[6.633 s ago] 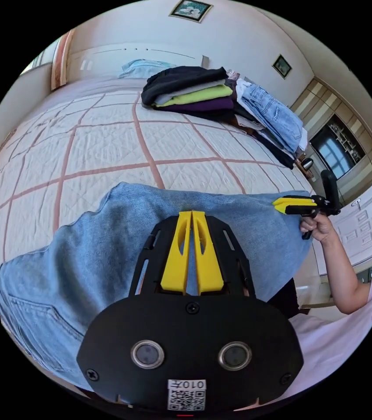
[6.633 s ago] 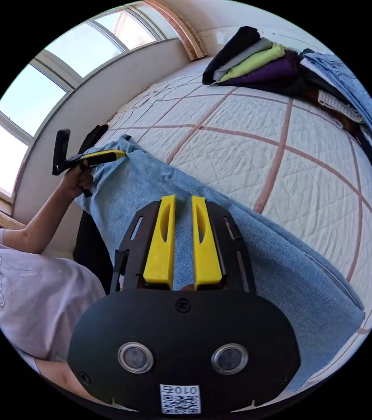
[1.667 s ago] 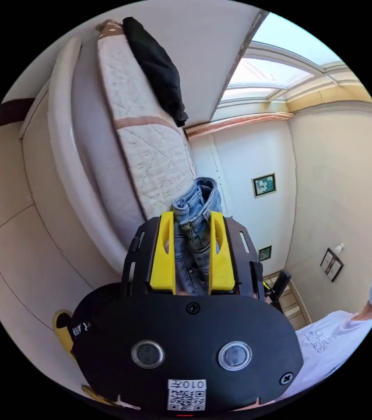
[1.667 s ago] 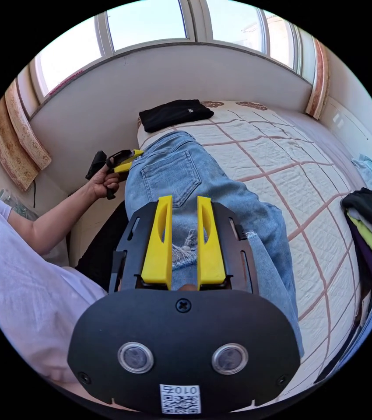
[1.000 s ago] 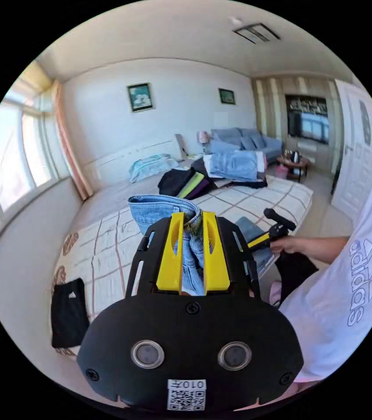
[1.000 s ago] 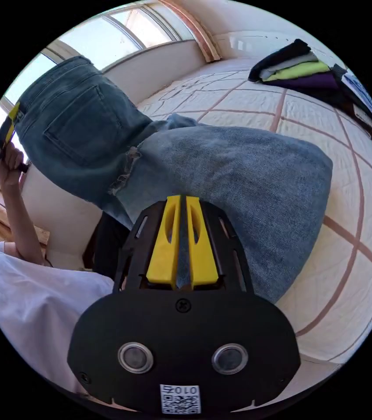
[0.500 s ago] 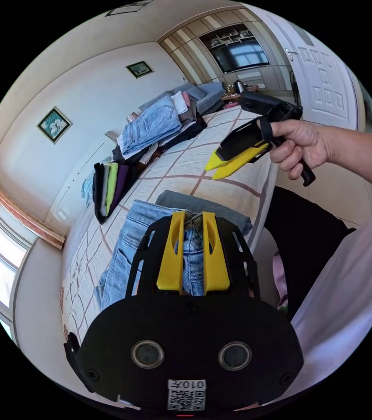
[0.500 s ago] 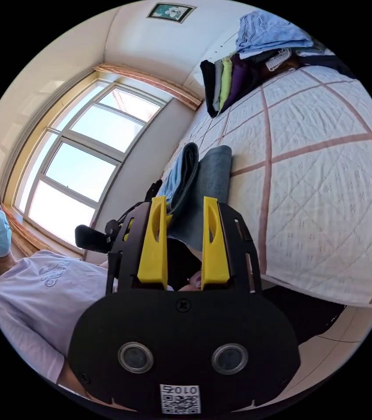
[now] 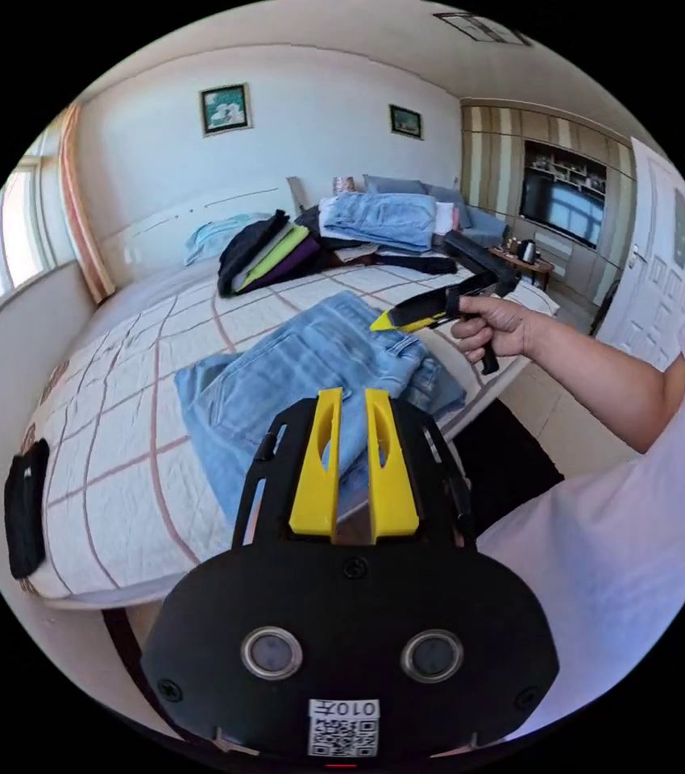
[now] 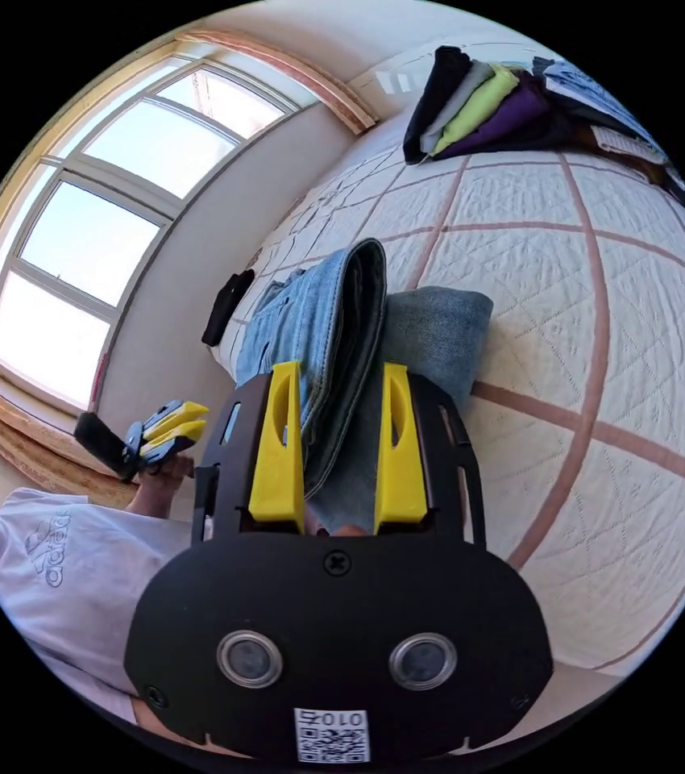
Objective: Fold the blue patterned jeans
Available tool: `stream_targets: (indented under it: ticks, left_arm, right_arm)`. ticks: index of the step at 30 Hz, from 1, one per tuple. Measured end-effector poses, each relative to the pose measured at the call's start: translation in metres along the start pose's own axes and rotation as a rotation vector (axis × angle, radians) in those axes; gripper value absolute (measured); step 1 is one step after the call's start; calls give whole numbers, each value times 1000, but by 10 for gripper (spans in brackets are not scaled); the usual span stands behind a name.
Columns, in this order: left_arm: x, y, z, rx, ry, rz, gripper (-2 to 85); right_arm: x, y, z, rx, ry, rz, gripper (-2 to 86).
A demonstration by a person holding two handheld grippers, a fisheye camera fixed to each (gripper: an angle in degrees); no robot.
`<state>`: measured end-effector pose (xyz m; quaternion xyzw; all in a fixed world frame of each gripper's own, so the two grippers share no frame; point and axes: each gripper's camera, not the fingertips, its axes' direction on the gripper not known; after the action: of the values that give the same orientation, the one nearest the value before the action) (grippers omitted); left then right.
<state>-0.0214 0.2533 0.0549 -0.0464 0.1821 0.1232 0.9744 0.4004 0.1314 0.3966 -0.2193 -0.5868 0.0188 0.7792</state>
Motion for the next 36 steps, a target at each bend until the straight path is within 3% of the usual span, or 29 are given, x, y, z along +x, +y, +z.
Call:
stream_targets:
  ticks: [4,9,14,18,21,27,36]
  left_arm:
    - [-50,30,14,-59,2,-213,54]
    - [-85,38,28,-39,58,-340,52]
    - [-111,36,36,-34,75,-395,51]
    - [-122,30,50,-87,64,-380,52]
    - [-132,25,66,-144,76,-377,53]
    - [-152,-8,40,-41,-37,-282,56]
    - [-166,-42,91,-106,86,-121,61]
  right_arm:
    - [-33,-5,17,-88,212,-51,140]
    - [-5,-16,-2,-17,-103,111,85]
    - [-65,-17,-40,43,33,-62,58]
    - [-11,11,-32,28,60,140,58]
    - [5,25,-24,52,17,156,62]
    - [-14,32,-41,10,106,106,57]
    - [-6,62,-41,50,-19,218,101]
